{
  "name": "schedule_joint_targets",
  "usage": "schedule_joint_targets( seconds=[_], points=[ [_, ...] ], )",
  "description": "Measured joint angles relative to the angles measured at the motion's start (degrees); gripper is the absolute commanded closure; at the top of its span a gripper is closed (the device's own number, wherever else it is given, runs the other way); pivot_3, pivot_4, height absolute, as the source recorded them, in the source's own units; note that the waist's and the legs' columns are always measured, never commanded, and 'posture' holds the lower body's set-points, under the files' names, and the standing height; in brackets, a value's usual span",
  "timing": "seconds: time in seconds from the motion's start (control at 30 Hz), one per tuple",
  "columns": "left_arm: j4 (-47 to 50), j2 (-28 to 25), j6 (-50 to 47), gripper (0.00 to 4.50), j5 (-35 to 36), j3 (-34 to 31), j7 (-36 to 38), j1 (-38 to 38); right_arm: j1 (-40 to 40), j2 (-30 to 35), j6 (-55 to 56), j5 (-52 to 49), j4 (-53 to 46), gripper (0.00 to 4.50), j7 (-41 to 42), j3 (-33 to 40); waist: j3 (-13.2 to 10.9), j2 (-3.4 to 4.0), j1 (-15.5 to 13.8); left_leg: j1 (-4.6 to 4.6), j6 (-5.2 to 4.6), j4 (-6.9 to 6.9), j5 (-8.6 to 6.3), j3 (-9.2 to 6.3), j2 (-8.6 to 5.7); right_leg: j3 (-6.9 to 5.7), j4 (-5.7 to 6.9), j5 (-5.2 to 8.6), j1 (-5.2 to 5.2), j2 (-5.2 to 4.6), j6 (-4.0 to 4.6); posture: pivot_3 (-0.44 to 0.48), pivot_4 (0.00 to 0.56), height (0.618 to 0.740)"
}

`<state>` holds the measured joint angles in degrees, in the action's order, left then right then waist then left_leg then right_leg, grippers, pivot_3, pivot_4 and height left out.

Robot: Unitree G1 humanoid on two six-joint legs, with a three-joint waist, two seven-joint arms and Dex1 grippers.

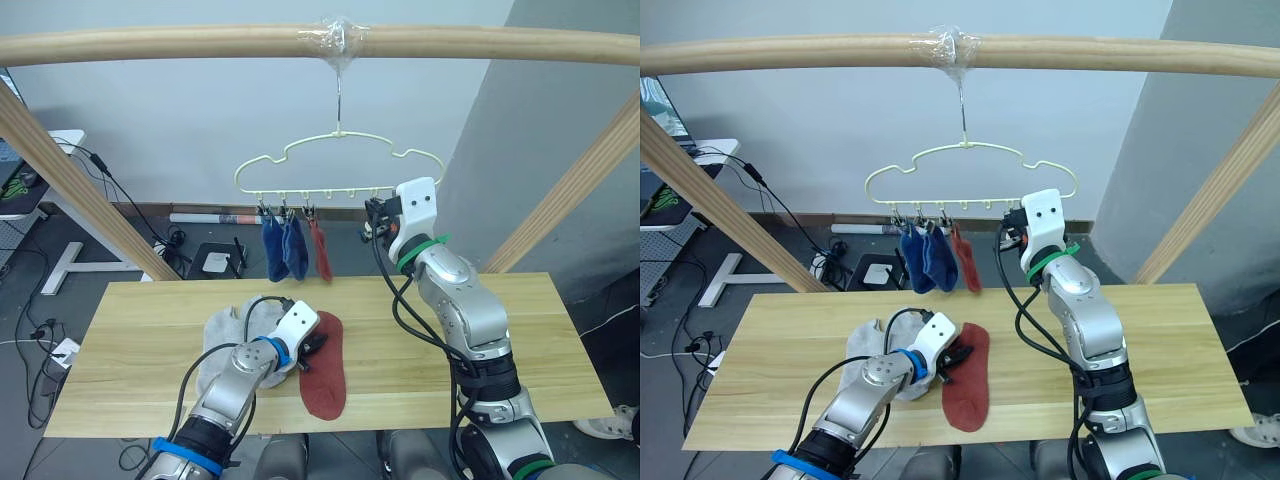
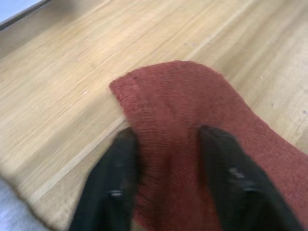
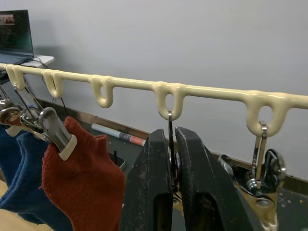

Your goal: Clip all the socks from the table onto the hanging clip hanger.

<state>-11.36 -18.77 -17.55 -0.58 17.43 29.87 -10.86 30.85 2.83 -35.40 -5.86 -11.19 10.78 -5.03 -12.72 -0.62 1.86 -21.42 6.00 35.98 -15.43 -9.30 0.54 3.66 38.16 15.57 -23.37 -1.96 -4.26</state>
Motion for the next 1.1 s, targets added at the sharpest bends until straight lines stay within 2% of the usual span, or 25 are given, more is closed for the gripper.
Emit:
schedule_joint_targets(
  seconds=[0.1,0.27,0.4,0.57,0.77,0.87,1.1],
  points=[
    [-0.44,1.05,1.41,4.47,1.32,-1.11,1.35,-0.12,0.06,1.4,-0.66,-0.41,-0.55,4.5,0.59,0.64,-0.01,0.0,-0.03,-0.04,0.0,0.0,0.0,-0.01,0.0,-0.01,-0.05,0.0,0.0,0.0,0.0,0.031,0.232,0.74],
    [3.08,1.67,1.61,4.47,7.13,-4.43,5.81,-0.17,1.64,5.28,-4.87,-3.55,-1.61,4.5,3.57,2.84,-0.02,0.0,-0.05,-0.07,0.0,0.0,0.0,-0.03,0.0,-0.02,-0.06,0.0,0.0,-0.01,0.0,0.028,0.232,0.74],
    [11.2,2.59,-1.69,4.47,16.3,-8.62,10.62,-0.41,4.84,7.91,-15.05,-10.6,-2.9,4.5,6.65,7.68,-0.03,0.01,-0.04,-0.1,0.0,0.02,0.0,-0.04,0.0,-0.03,-0.06,0.0,0.01,-0.01,0.0,0.026,0.233,0.74],
    [20.51,0.53,-9.37,4.47,26.25,-11.51,15.31,-3.8,12.66,7.61,-35.79,-23.4,-1.6,4.5,7.4,19.96,-0.12,0.07,-0.02,-0.13,-0.02,0.02,-0.01,-0.06,0.0,-0.06,-0.07,0.0,0.01,0.0,0.01,0.025,0.231,0.74],
    [23.0,-2.1,-17.44,4.47,33.02,-12.43,18.35,-8.83,21.97,5.37,-54.56,-30.97,5.02,4.5,6.2,35.79,-0.34,0.42,0.03,-0.33,-0.04,0.01,-0.01,-0.06,-0.01,-0.09,-0.07,-0.01,-0.17,0.01,0.02,0.027,0.231,0.74],
    [23.0,-1.59,-22.06,4.47,37.3,-13.87,18.11,-11.93,23.88,4.65,-56.66,-33.16,7.23,4.5,4.19,39.5,-0.39,0.47,0.16,-0.37,-0.06,0.0,-0.03,-0.04,-0.02,-0.08,-0.08,-0.01,-0.21,0.0,0.02,0.023,0.23,0.74],
    [21.44,0.95,-27.31,4.47,41.71,-16.45,15.06,-16.19,24.11,4.42,-56.66,-38.63,8.13,4.5,-0.65,40.6,-0.41,0.5,0.76,-0.44,-0.09,0.0,-0.05,-0.02,-0.01,-0.07,-0.07,-0.01,-0.28,0.0,0.02,0.013,0.227,0.74]
  ],
)
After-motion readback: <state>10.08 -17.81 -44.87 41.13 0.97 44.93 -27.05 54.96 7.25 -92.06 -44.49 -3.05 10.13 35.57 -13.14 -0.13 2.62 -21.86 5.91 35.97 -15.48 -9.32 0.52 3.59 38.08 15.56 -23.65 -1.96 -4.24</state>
